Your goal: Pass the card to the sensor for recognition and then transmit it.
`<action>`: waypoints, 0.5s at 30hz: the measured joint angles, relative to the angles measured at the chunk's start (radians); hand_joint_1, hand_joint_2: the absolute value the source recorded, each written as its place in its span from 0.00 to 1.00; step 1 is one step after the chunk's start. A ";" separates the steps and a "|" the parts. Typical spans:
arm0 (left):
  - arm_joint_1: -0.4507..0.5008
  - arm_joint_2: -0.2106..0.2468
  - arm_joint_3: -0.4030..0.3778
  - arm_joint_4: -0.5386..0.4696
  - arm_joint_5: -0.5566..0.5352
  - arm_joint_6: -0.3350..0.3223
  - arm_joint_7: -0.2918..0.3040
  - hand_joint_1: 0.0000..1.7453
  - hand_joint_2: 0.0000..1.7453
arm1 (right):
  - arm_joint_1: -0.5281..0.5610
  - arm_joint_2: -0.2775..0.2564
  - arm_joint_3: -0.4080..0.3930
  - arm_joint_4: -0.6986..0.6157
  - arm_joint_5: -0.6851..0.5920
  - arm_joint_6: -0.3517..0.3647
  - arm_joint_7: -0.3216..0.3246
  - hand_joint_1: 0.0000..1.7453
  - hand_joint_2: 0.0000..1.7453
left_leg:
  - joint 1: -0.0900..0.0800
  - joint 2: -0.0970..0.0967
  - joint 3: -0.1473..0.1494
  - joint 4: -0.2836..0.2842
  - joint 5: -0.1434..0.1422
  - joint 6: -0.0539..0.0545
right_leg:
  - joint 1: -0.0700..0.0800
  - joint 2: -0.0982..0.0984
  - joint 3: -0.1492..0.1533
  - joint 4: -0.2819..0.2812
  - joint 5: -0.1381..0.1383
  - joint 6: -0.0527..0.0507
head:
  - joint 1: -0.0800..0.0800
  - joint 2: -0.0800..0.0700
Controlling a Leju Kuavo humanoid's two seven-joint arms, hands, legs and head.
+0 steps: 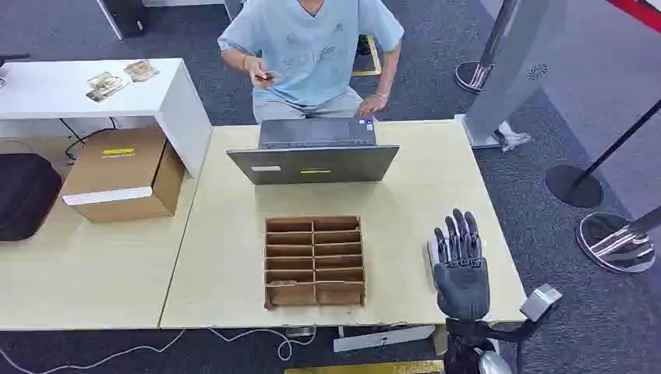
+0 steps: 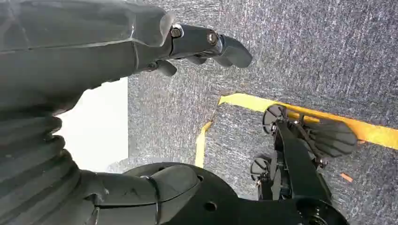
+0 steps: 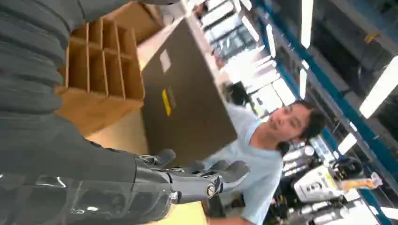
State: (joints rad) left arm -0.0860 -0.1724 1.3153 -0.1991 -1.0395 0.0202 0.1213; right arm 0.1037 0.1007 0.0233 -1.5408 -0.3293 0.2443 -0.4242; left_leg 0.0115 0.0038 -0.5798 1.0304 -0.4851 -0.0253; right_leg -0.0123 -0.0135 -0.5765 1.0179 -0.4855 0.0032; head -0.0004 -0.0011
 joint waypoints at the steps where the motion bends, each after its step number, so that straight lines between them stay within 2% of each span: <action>1: 0.000 0.000 0.000 0.000 0.001 0.001 0.000 0.00 1.00 | -0.002 -0.001 0.004 -0.001 0.069 -0.046 -0.009 0.00 1.00 | 0.000 0.000 0.000 0.000 0.000 0.000 | 0.000 0.000 0.000 0.000 0.000 0.000 | 0.000 0.000; 4: 0.000 -0.001 0.000 0.000 0.007 0.007 0.000 0.00 1.00 | -0.010 -0.002 0.025 -0.015 0.246 -0.181 -0.024 0.00 1.00 | 0.000 0.000 0.000 0.000 0.000 0.000 | 0.000 0.000 0.000 0.000 0.000 0.000 | 0.000 0.000; 7: 0.001 -0.002 0.000 0.000 0.014 0.014 0.000 0.00 1.00 | -0.013 -0.002 0.047 -0.043 0.470 -0.378 -0.026 0.00 1.00 | 0.000 0.000 0.000 0.000 0.000 0.000 | 0.000 0.000 0.000 0.000 0.000 0.000 | 0.000 0.000; 9: 0.001 -0.005 0.000 0.000 0.017 0.018 0.000 0.00 1.00 | -0.013 0.000 0.065 -0.068 0.664 -0.511 -0.015 0.00 1.00 | 0.000 0.000 0.000 0.000 0.000 0.000 | 0.000 0.000 0.000 0.000 0.000 0.000 | 0.000 0.000; 10: 0.001 -0.006 0.000 0.000 0.017 0.019 0.000 0.00 1.00 | -0.013 0.001 0.076 -0.079 0.740 -0.556 -0.008 0.00 1.00 | 0.000 0.000 0.000 0.000 0.000 0.000 | 0.000 0.000 0.000 0.000 0.000 0.000 | 0.000 0.000; 13: 0.000 -0.010 0.000 0.000 0.016 0.019 0.000 0.00 1.00 | -0.019 0.005 0.112 -0.101 0.923 -0.625 0.020 0.00 1.00 | 0.000 0.000 0.000 0.000 0.000 0.000 | 0.000 0.000 0.000 0.000 0.000 0.000 | 0.000 0.000; 15: 0.000 -0.011 0.000 0.000 0.014 0.019 -0.002 0.00 1.00 | -0.029 0.006 0.137 -0.108 0.992 -0.622 0.041 0.00 1.00 | 0.000 0.000 0.000 0.000 0.000 0.000 | 0.000 0.000 0.000 0.000 0.000 -0.001 | 0.000 0.000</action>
State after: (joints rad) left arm -0.0859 -0.1831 1.3153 -0.1991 -1.0258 0.0389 0.1194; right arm 0.0747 0.1064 0.1605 -1.6487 0.6626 -0.3773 -0.3834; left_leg 0.0117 0.0039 -0.5796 1.0304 -0.4849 -0.0255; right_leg -0.0122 -0.0134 -0.5765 1.0180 -0.4852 0.0027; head -0.0004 -0.0011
